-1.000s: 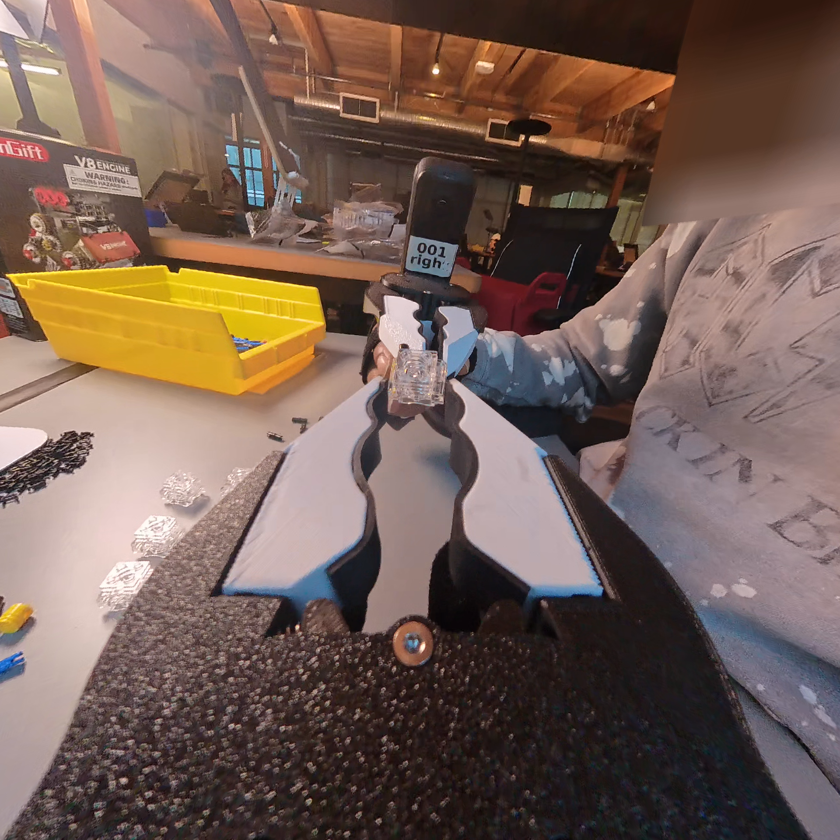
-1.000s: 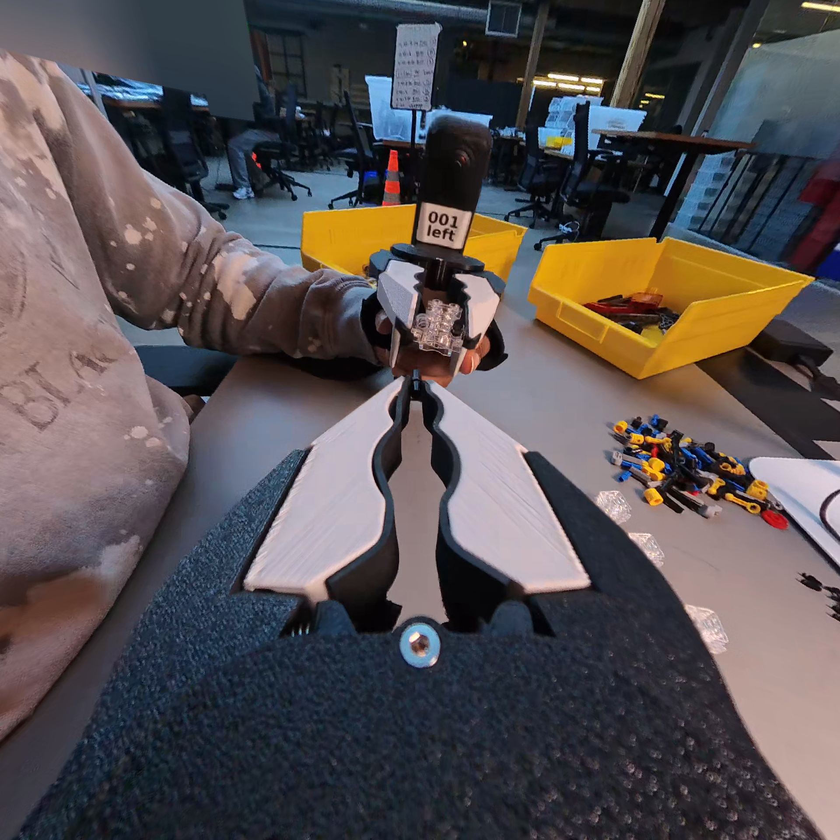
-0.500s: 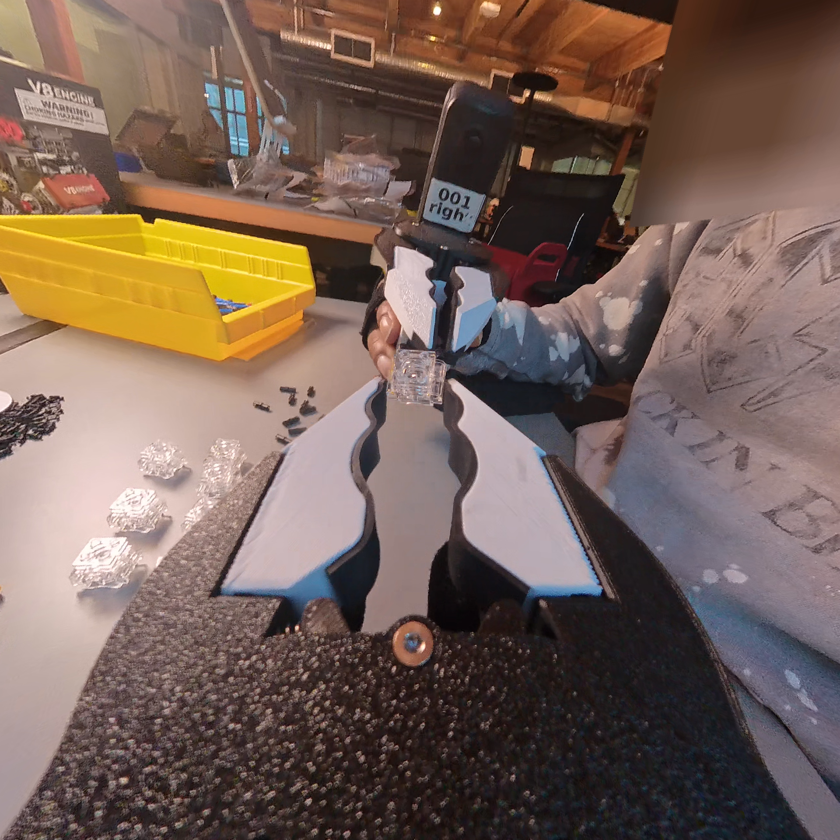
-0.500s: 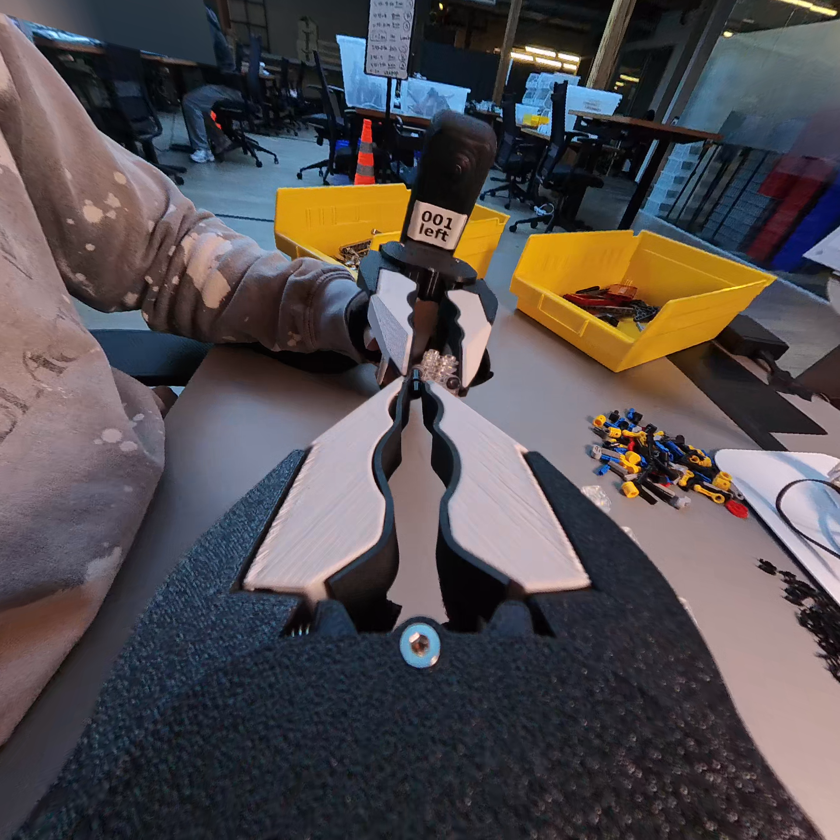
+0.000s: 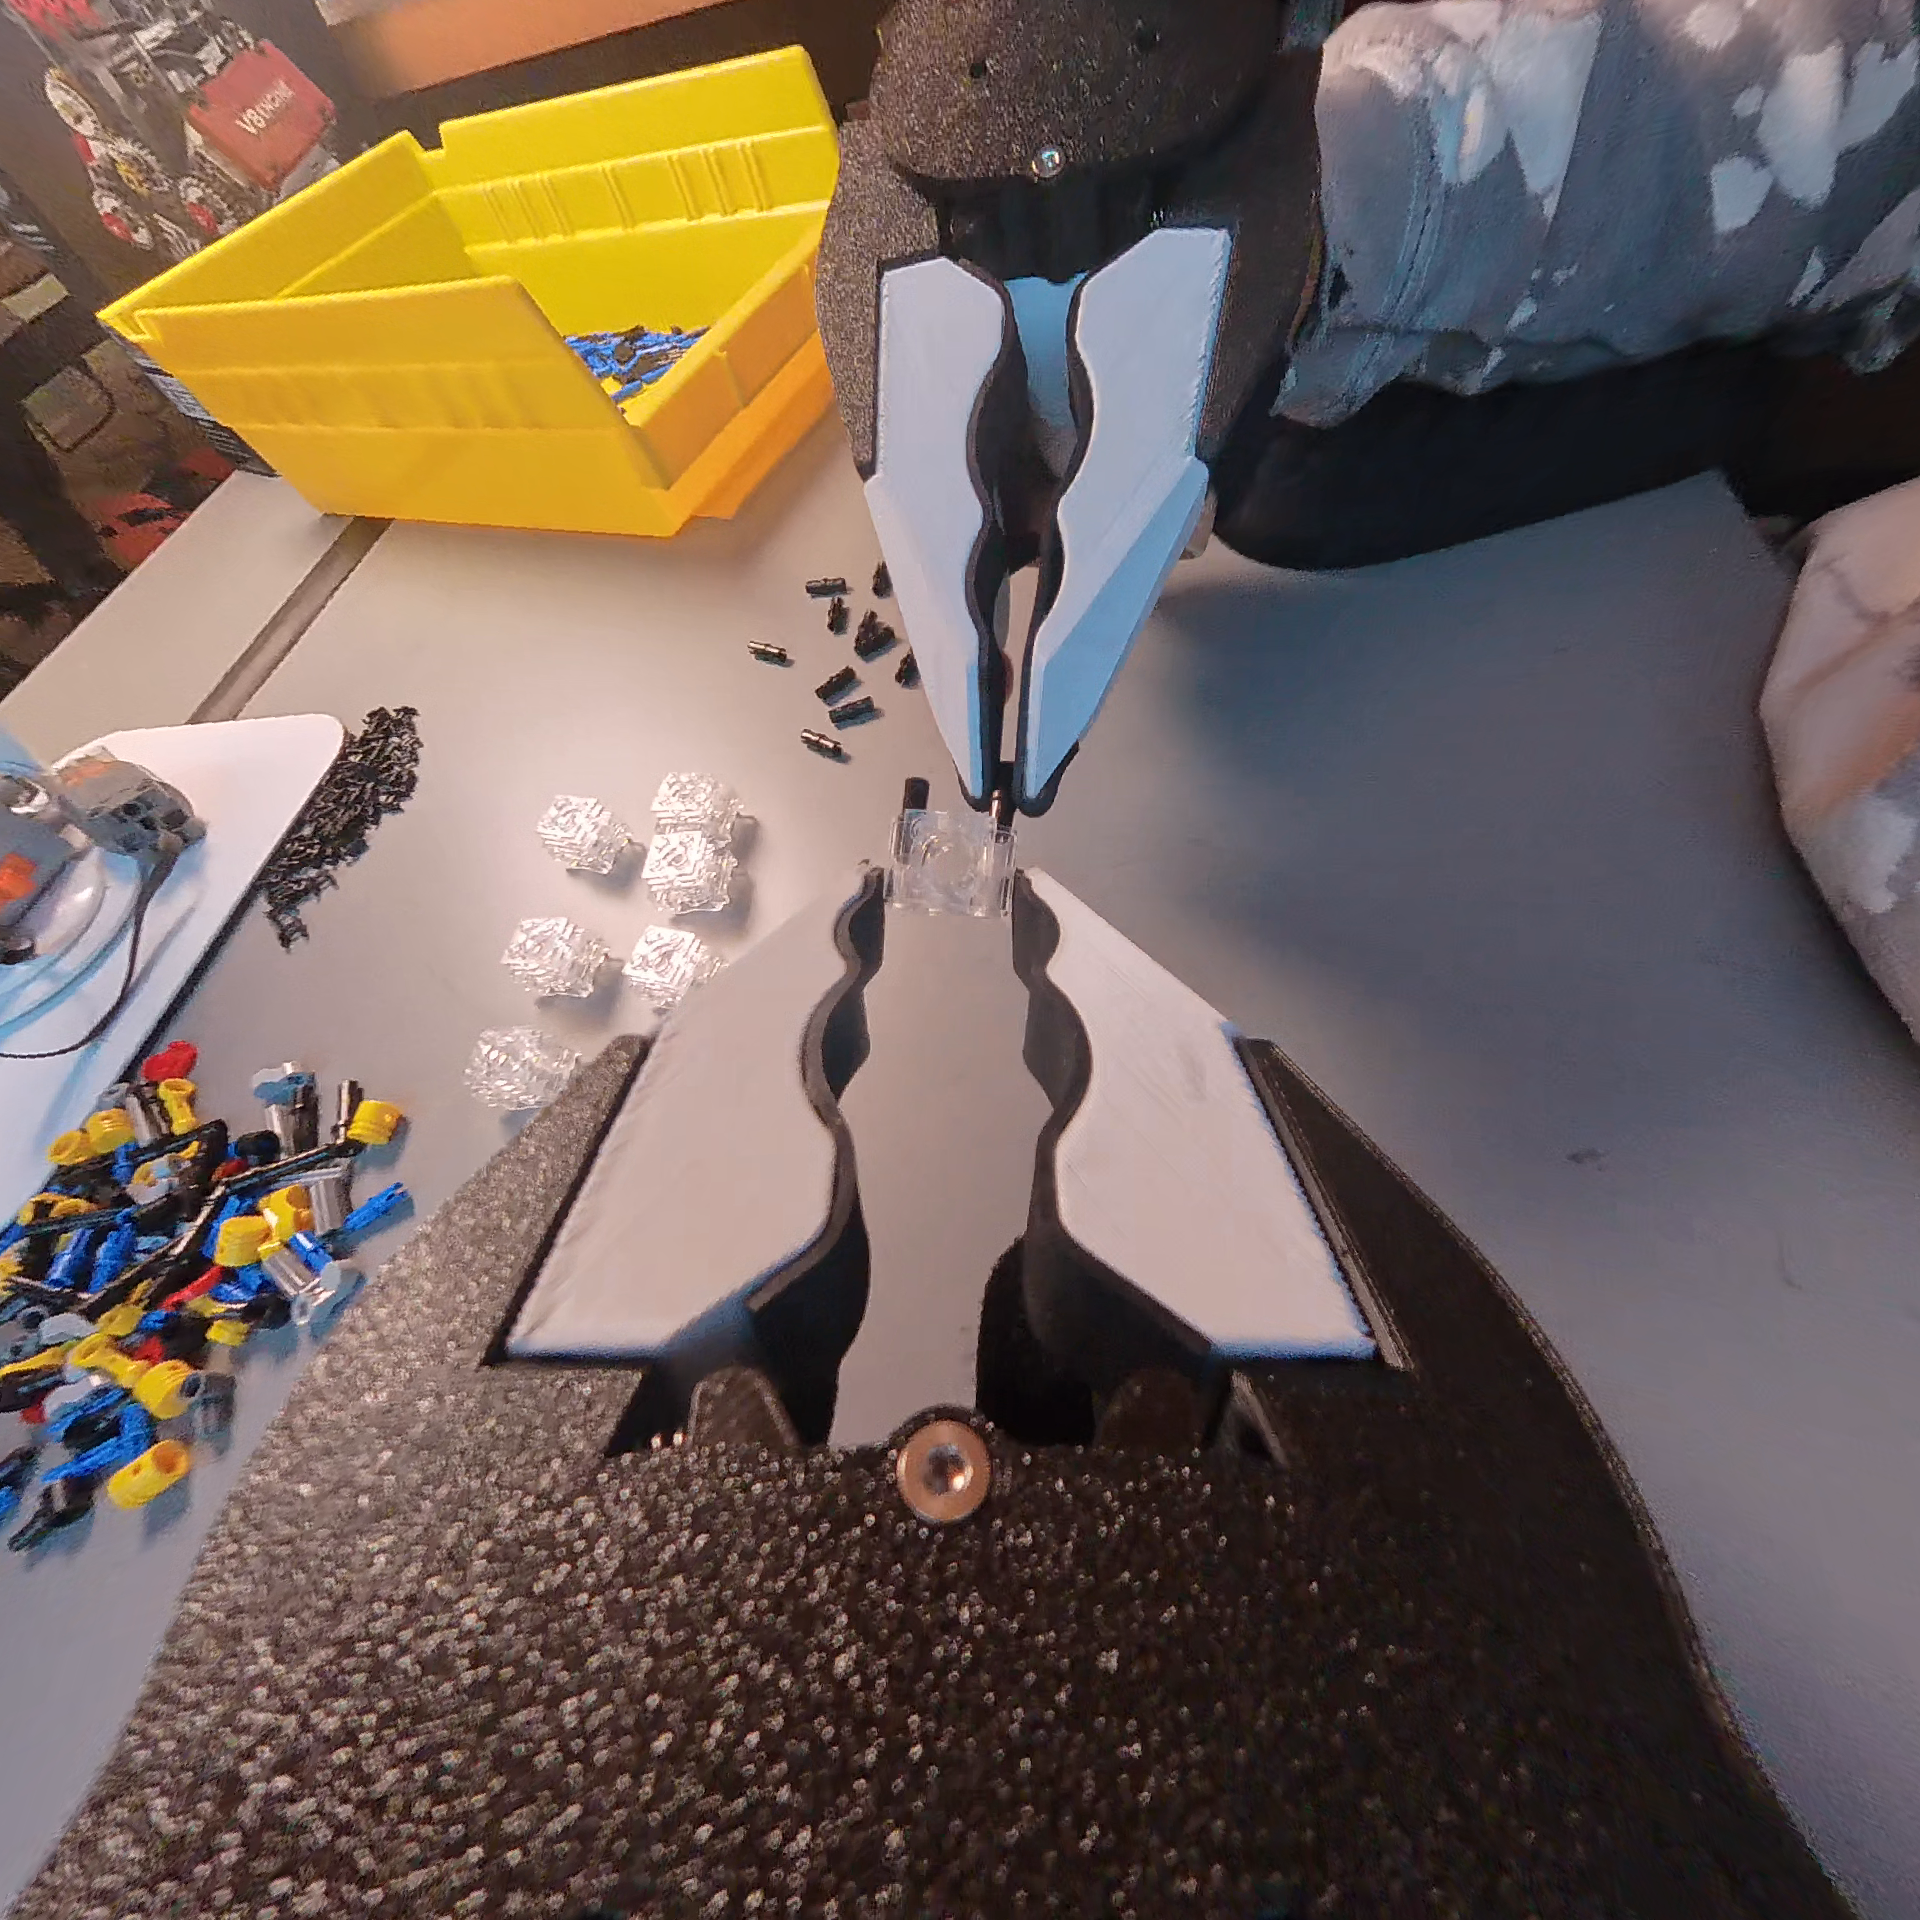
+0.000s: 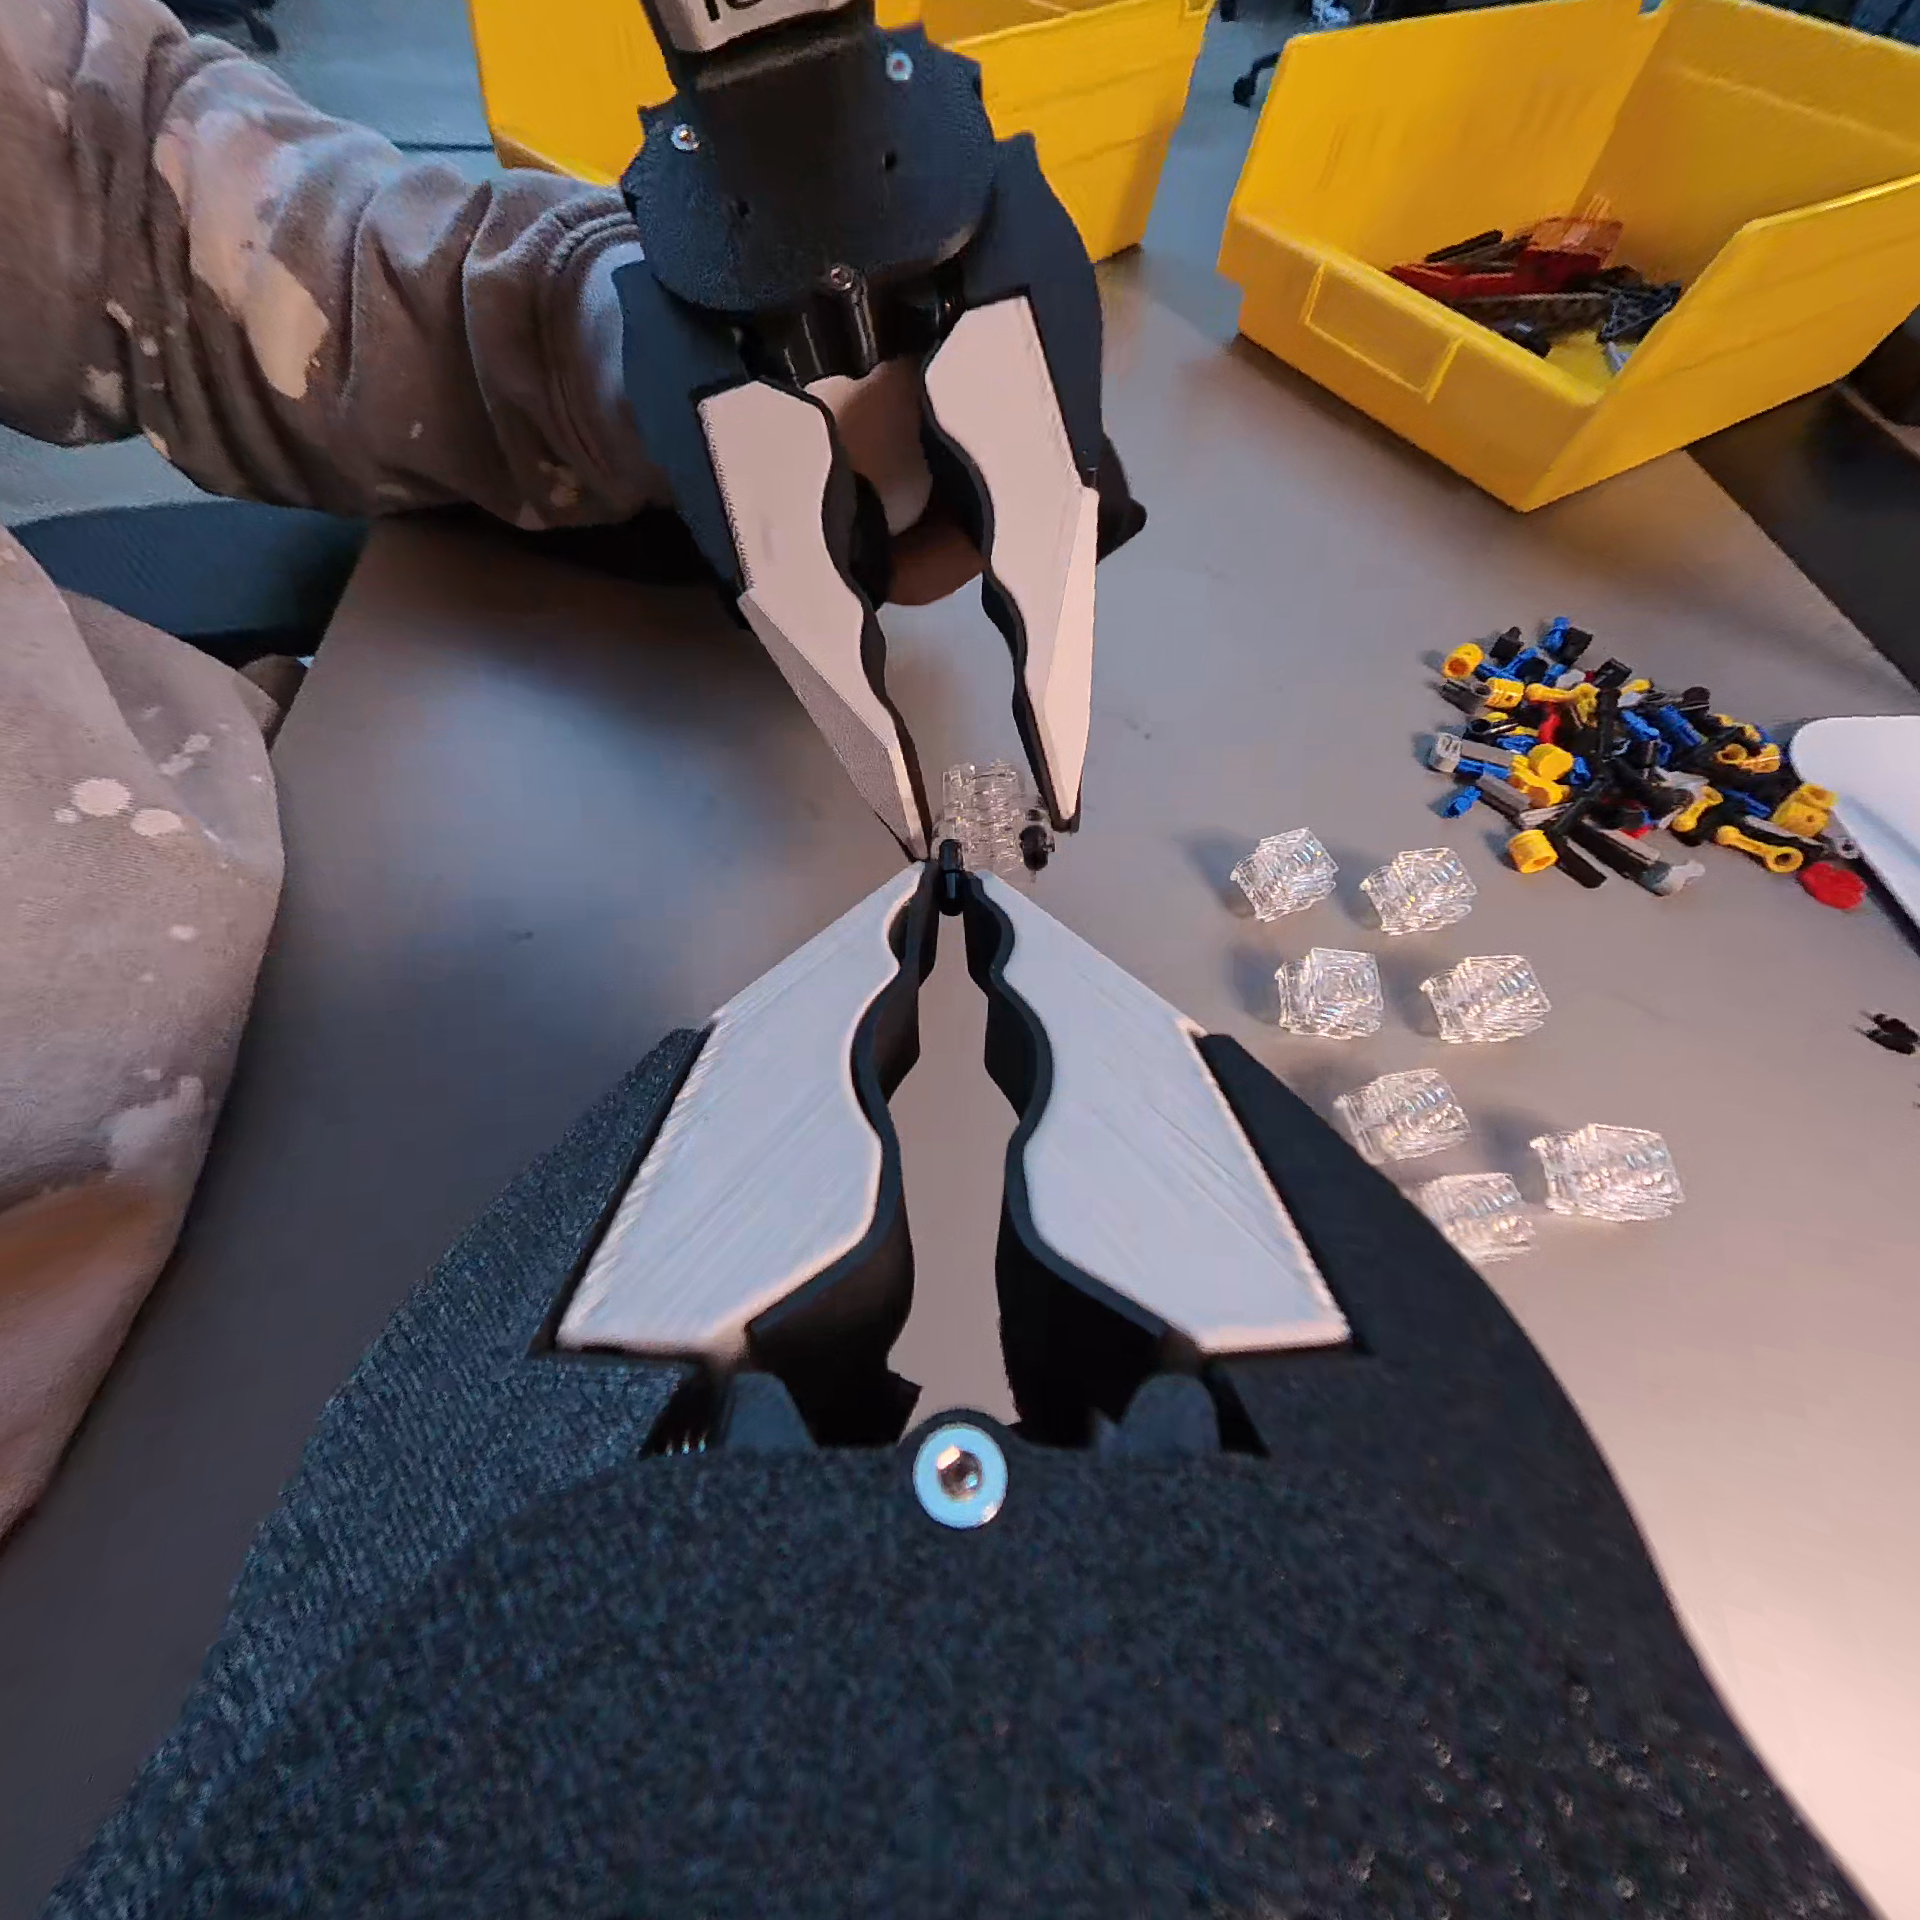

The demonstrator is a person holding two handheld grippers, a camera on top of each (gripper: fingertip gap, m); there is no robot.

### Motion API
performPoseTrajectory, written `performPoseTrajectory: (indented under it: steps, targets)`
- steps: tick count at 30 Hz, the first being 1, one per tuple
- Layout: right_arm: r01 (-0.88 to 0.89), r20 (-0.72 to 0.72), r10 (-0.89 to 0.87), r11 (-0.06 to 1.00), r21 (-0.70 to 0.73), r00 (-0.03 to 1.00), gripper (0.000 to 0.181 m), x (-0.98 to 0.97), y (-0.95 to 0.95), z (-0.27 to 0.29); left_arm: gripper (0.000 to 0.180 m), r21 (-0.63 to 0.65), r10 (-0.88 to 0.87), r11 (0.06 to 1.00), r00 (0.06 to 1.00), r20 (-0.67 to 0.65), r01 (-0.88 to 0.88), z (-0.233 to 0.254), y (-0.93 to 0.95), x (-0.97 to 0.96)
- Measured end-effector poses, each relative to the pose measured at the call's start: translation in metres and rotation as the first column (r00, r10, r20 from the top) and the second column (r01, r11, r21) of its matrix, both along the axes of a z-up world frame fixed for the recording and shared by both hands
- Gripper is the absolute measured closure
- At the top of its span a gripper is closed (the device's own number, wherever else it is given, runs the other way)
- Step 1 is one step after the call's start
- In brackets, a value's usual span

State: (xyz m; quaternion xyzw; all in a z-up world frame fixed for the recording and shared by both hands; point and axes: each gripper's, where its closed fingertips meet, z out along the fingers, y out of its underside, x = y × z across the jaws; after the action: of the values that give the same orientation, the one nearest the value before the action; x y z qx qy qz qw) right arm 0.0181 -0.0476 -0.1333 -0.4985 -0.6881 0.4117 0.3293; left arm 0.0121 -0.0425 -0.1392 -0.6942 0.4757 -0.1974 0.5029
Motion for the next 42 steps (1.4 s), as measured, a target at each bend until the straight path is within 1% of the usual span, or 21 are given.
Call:
performPoseTrajectory:
  steps: [5,6,8,11,14,17,20,25,29,33,35,39,42]
  targets:
    - [0.014,0.046,-0.012,0.999,-0.047,0.999,0.178,-0.004,-0.002,-0.012,0.158,0.016,0.032,0.999,0.993,-0.115,-0.030,-0.015,0.002,-0.001]
    - [0.016,0.073,-0.012,0.999,-0.047,0.997,0.178,-0.004,-0.003,-0.015,0.159,0.021,0.036,0.999,0.988,-0.147,-0.034,-0.019,0.001,-0.001]
    - [0.033,0.140,-0.035,0.999,0.018,0.989,0.178,-0.003,-0.001,-0.026,0.159,0.012,0.050,0.999,0.977,-0.206,-0.049,-0.029,0.003,-0.001]
    - [0.037,0.231,-0.056,0.996,0.087,0.971,0.178,-0.001,0.000,-0.040,0.159,-0.043,0.049,0.997,0.966,-0.256,-0.062,-0.043,0.003,0.000]
    - [0.005,0.318,-0.061,0.984,0.176,0.946,0.178,0.004,-0.002,-0.055,0.160,-0.098,0.041,0.992,0.946,-0.320,-0.076,-0.058,0.000,0.003]
    - [-0.002,0.328,-0.068,0.978,0.209,0.942,0.178,0.004,-0.001,-0.054,0.160,-0.145,0.052,0.984,0.951,-0.306,-0.100,-0.059,0.000,0.004]
    - [-0.009,0.350,-0.072,0.975,0.223,0.934,0.179,0.005,0.000,-0.055,0.160,-0.157,0.062,0.981,0.946,-0.318,-0.117,-0.059,0.001,0.005]
    - [-0.070,0.406,-0.067,0.947,0.313,0.911,0.179,0.006,0.002,-0.057,0.160,-0.186,0.059,0.974,0.937,-0.344,-0.130,-0.059,0.001,0.005]
    - [-0.130,0.417,-0.045,0.915,0.383,0.908,0.179,0.006,0.004,-0.056,0.160,-0.213,0.053,0.968,0.934,-0.354,-0.136,-0.059,0.003,0.006]
    - [-0.207,0.417,0.008,0.876,0.435,0.909,0.179,0.009,0.004,-0.057,0.160,-0.246,0.035,0.960,0.931,-0.364,-0.132,-0.059,0.003,0.009]
    - [-0.244,0.395,0.044,0.845,0.475,0.918,0.180,0.009,0.003,-0.056,0.160,-0.272,0.024,0.954,0.934,-0.357,-0.129,-0.059,0.002,0.011]
    - [-0.258,0.337,0.086,0.822,0.508,0.937,0.180,0.009,0.002,-0.055,0.161,-0.331,0.011,0.936,0.949,-0.316,-0.121,-0.059,0.001,0.013]
    - [-0.258,0.349,0.072,0.812,0.523,0.934,0.179,0.009,0.003,-0.055,0.161,-0.331,0.011,0.935,0.942,-0.335,-0.128,-0.059,0.002,0.013]
